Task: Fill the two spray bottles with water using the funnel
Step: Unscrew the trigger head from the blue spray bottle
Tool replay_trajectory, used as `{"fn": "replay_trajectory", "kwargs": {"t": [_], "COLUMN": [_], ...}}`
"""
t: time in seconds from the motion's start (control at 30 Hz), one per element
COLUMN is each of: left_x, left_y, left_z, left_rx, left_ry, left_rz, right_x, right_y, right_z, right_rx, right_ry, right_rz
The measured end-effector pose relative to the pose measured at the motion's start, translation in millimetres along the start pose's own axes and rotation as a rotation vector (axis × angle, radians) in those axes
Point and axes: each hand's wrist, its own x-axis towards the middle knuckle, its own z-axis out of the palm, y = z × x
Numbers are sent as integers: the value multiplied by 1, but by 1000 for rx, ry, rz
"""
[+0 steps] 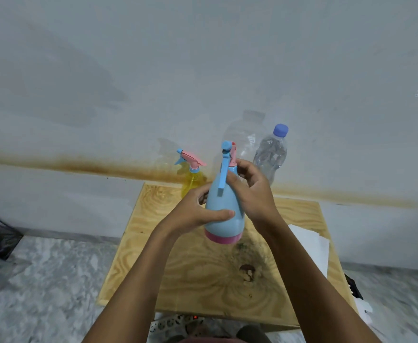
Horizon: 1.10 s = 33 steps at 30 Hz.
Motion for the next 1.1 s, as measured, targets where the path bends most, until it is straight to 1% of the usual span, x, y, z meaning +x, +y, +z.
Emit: {"fn": "replay_trajectory", "kwargs": {"t": [0.07,0.33,0.47,0.53,0.67,0.73,0.93,1.1], "left_x": [2,8,9,11,12,12,12,9], "left_y": [0,-2,-5,-8,-9,-8,-16,-24], "left_z": [2,6,9,10,13,15,21,26], "left_rx": [-2,-14,-27,-34,-37,-37,-25,-27], "left_ry": [3,39,56,70,109,123,146,200], "left_rz": [1,3,1,4,20,35,49,51], "right_x": [2,2,5,5,3,3,3,-6], "right_y": [3,9,11,10,8,10,15,21], "right_z": [1,9,13,13,14,15,16,12], "right_rx": [-21,90,9,-36,9,-20,-253,-284], "right_ry": [36,122,203,203,196,208,288,287], "right_rz": [-2,31,38,-10,8,-1,-57,-119]}}
